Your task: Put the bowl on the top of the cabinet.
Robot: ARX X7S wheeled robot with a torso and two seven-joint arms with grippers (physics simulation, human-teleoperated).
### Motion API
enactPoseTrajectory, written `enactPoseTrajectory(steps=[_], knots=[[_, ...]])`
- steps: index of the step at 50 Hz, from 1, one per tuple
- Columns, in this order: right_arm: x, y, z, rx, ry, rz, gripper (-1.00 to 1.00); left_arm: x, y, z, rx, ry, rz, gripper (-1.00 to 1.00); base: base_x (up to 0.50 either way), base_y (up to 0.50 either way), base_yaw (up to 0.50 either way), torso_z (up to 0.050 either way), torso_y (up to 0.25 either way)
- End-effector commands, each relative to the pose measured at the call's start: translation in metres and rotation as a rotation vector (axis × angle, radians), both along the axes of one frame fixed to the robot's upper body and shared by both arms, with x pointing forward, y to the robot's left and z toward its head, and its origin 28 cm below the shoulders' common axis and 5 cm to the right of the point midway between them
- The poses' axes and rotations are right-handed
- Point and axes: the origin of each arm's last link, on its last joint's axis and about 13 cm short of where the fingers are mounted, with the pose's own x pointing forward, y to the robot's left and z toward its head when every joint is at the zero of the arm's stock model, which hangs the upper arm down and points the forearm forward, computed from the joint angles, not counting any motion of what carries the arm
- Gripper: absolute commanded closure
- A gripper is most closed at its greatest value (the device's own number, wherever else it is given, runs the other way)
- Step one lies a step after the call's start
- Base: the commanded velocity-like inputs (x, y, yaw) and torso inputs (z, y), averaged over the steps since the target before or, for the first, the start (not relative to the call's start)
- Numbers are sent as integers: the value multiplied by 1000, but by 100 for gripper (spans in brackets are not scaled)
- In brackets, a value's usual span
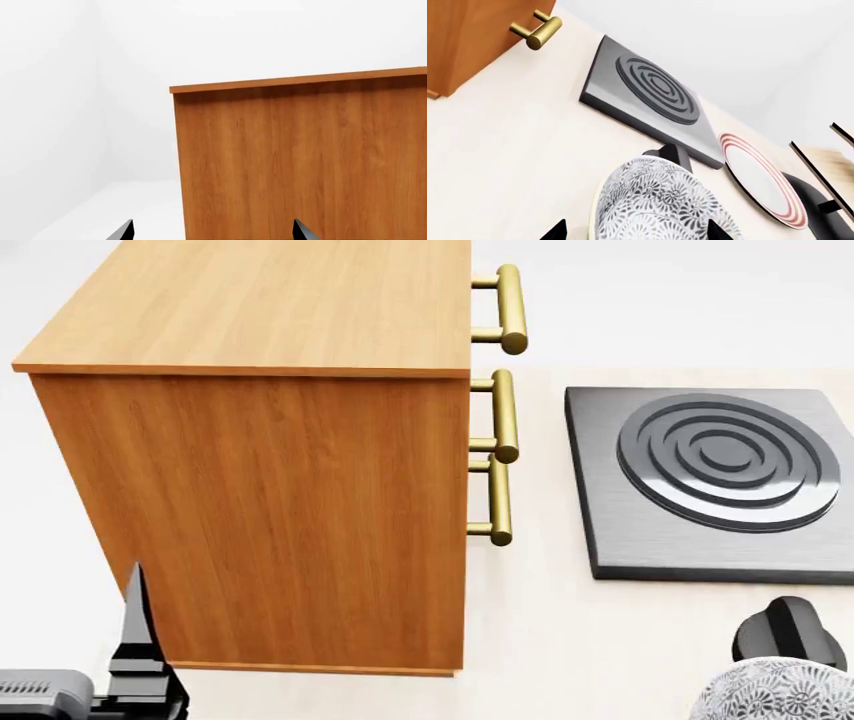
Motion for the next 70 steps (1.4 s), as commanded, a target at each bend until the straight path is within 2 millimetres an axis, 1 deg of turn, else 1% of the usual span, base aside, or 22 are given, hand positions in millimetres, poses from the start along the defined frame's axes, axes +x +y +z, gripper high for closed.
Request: enactPoseTrajectory(steps=[1,8,27,65,70], knots=[[0,-1,-5,9,18,2,-100,1,0,-1,2,4,1,-100,0,0,0,0,0],[1,0,-9,12,29,2,-100,0,0,-1,2,3,1,-100,0,0,0,0,0],[0,-2,-8,14,27,-7,-100,-1,0,0,2,2,-1,-100,0,0,0,0,0],[1,-3,-16,23,53,-15,-100,-1,0,0,3,1,-1,-100,0,0,0,0,0],[2,-4,-20,27,62,-15,-100,0,0,-1,2,3,0,-100,0,0,0,0,0]])
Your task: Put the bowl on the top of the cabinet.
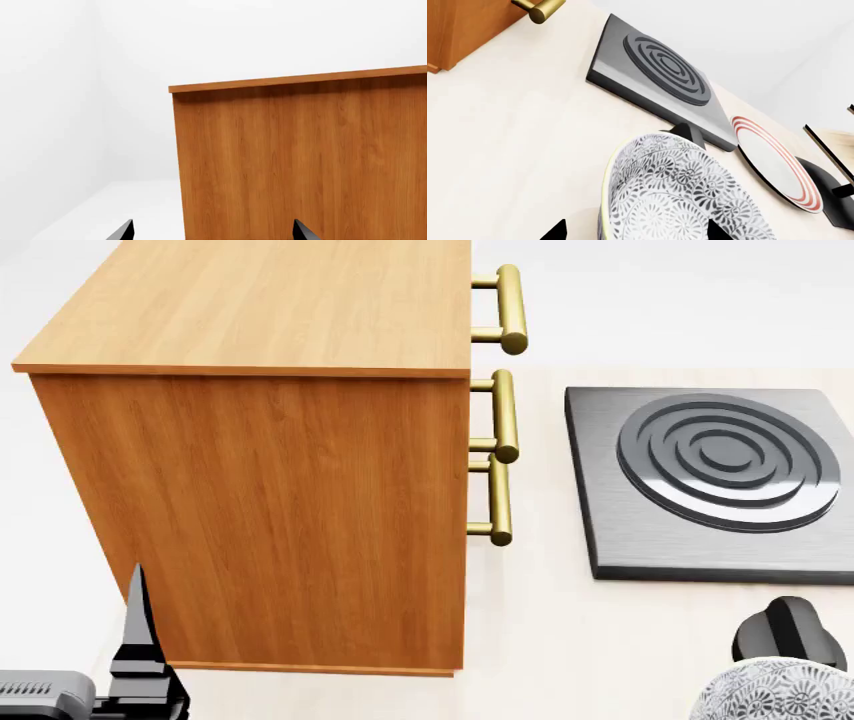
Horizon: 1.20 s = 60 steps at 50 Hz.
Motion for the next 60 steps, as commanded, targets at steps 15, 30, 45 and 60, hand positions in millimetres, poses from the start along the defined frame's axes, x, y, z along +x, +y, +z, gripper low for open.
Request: enactPoseTrajectory(steps=[15,30,45,60], knots=[[1,-1,-6,9,24,-4,-100,0,-1,0,2,-1,-2,-100,0,0,0,0,0],[2,-2,-9,8,35,-7,-100,0,-1,0,2,0,-2,-100,0,0,0,0,0],[3,-3,-10,0,30,-17,-100,1,-1,-1,3,2,-3,-100,0,0,0,0,0],[4,-2,-12,1,35,-17,-100,-1,-1,-1,3,0,-8,-100,0,0,0,0,0]])
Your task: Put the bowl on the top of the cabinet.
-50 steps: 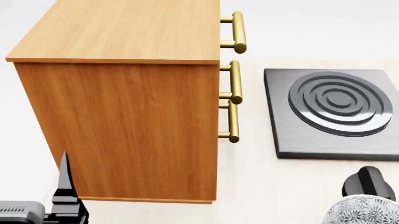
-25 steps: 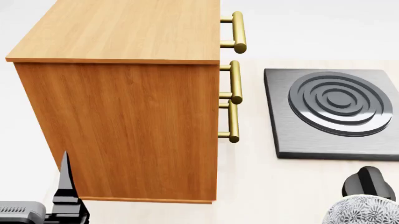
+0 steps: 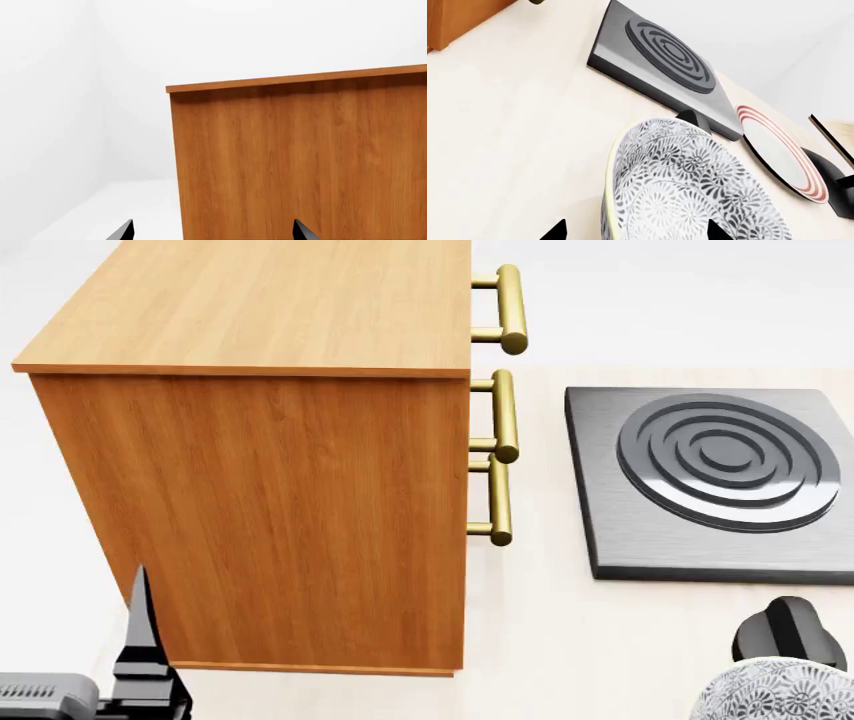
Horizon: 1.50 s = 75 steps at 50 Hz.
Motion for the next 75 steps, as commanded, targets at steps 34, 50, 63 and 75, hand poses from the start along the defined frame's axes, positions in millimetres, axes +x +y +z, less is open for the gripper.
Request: enactPoseTrajectory(steps=[34,50,63,75], knots=[[2,-1,-5,6,16,-9,-100,-1,-1,-1,0,-1,-3,-100,0,0,0,0,0],[2,-2,-8,7,21,-11,-100,-1,-1,-1,0,-1,-4,-100,0,0,0,0,0],[3,-1,-8,4,21,-11,-100,-1,0,-1,-2,0,-2,-100,0,0,0,0,0],[2,-1,-8,-6,6,-6,100,-1,0,-1,-1,-1,-1,-100,0,0,0,0,0]])
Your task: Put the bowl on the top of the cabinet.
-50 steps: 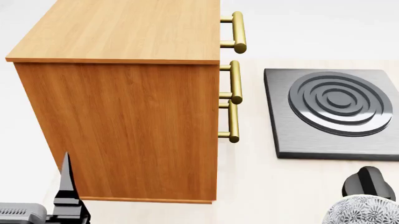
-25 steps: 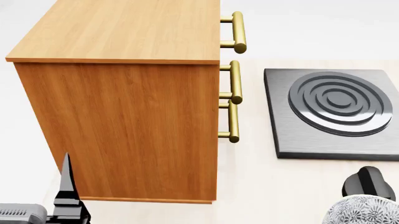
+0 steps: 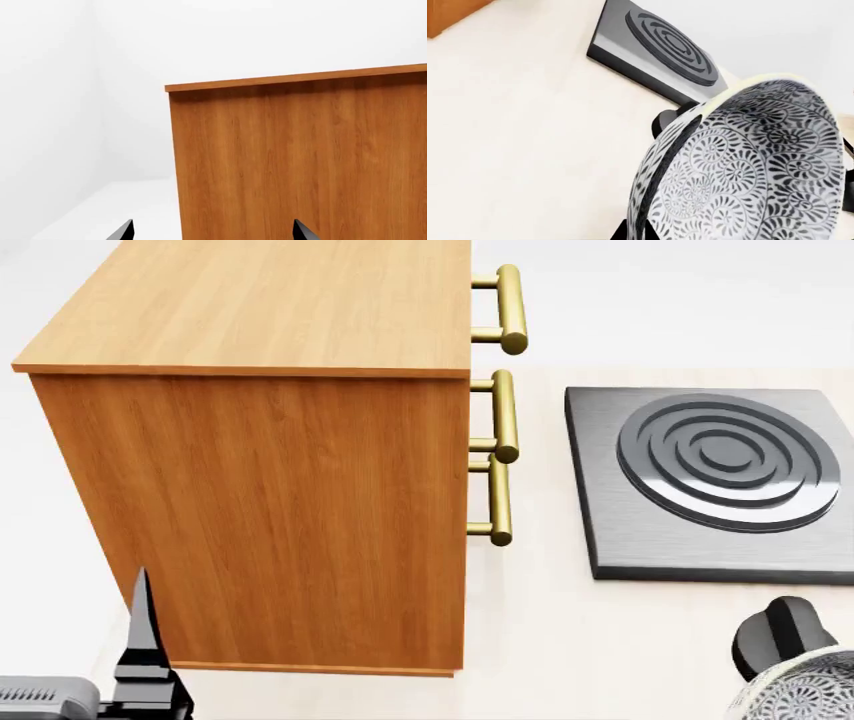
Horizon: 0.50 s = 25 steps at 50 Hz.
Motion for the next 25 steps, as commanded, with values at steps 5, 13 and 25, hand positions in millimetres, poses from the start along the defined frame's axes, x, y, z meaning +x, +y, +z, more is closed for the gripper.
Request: enactPoseTrajectory(steps=[5,13,25], knots=[[0,0,3,-9,-10,8,100,0,0,0,1,1,1,-100,0,0,0,0,0],[8,7,39,2,-94,46,100,0,0,-1,0,2,2,-100,0,0,0,0,0],[25,23,101,12,-225,129,100,0,1,-1,2,4,4,-100,0,0,0,0,0]])
